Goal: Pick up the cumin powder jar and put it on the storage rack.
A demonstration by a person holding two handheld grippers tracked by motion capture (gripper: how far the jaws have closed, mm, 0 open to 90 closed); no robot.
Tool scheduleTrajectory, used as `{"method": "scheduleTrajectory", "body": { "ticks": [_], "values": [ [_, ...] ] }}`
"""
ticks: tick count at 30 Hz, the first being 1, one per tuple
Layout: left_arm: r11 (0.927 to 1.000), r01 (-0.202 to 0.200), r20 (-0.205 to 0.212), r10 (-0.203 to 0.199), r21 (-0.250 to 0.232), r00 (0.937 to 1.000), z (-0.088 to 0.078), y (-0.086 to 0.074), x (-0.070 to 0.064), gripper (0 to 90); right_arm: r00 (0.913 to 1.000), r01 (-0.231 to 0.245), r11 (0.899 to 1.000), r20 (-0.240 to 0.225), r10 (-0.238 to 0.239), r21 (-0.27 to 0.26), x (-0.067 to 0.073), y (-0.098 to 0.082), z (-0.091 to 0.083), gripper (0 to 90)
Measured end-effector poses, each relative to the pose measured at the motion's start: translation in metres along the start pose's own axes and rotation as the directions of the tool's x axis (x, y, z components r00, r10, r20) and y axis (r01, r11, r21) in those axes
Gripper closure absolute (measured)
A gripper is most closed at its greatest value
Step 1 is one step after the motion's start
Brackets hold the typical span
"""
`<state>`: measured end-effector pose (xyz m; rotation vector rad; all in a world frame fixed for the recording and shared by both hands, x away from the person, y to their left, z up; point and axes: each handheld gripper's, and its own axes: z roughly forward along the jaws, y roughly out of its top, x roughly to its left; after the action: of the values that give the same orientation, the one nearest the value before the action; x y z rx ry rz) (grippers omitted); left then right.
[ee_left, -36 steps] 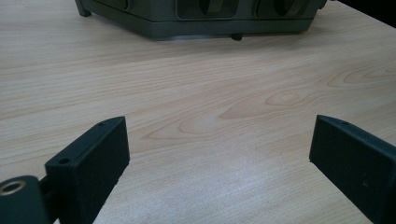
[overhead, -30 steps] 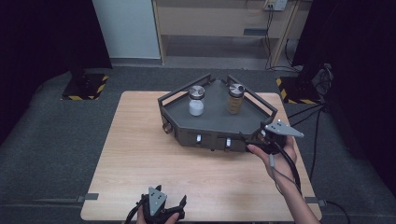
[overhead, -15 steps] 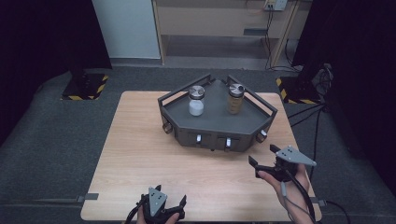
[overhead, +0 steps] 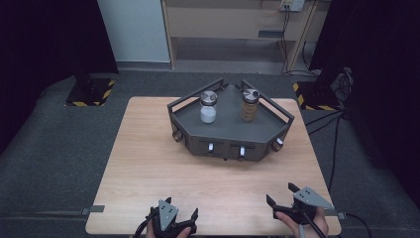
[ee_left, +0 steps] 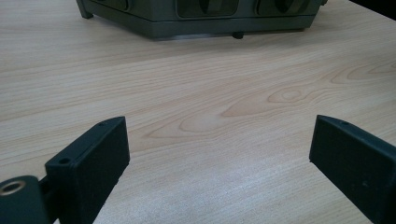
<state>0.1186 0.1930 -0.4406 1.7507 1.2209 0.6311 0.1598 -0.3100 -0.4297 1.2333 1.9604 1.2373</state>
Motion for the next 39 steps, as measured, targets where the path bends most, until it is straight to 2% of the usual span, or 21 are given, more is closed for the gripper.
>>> {"method": "scheduleTrajectory", "body": {
  "ticks": [2,4,14,18,21,25,33,39],
  "values": [
    [1.0,-0.001,-0.002,0.001,-0.001,1.0,0.0,0.0,-0.001,4.0,1.0,-0.003,1.0,-0.002,0.003,0.025,-0.003,-0.002,0.0,8.7],
    [1.0,-0.004,0.0,0.004,0.001,1.0,0.001,0.0,0.0,4.0,0.9999,0.002,1.0,0.012,-0.002,0.019,-0.003,-0.005,-0.001,8.7],
    [0.9999,-0.01,-0.014,0.01,0.003,0.9999,0.002,-0.002,0.003,4.0,0.9999,-0.005,1.0,0.012,0.004,0.023,-0.006,-0.007,0.0,8.1],
    [0.9998,-0.021,-0.016,0.021,0.007,0.9997,0.003,-0.002,0.004,4.0,0.9998,-0.01,0.999,0.017,0.009,0.051,-0.007,-0.012,0.004,7.9],
    [0.9996,-0.027,-0.019,0.027,0.012,0.9994,0.004,-0.003,0.003,4.0,0.9996,-0.024,0.996,0.017,0.023,0.089,-0.01,-0.016,0.007,7.8],
    [0.9994,-0.031,-0.023,0.032,0.012,0.9992,0.004,-0.003,0.003,4.0,0.999,-0.044,0.993,0.015,0.043,0.113,-0.012,-0.018,0.008,7.8],
    [0.9992,-0.04,-0.029,0.04,0.008,0.9988,0.002,-0.004,0.0,4.0,0.9973,-0.073,0.99,0.0,0.073,0.119,-0.013,-0.014,0.0,7.6],
    [0.9994,-0.036,-0.034,0.036,0.001,0.9988,0.0,-0.004,-0.001,4.0,0.9974,-0.069,0.991,-0.011,0.071,0.113,-0.012,-0.012,-0.002,7.5]
  ]
}}
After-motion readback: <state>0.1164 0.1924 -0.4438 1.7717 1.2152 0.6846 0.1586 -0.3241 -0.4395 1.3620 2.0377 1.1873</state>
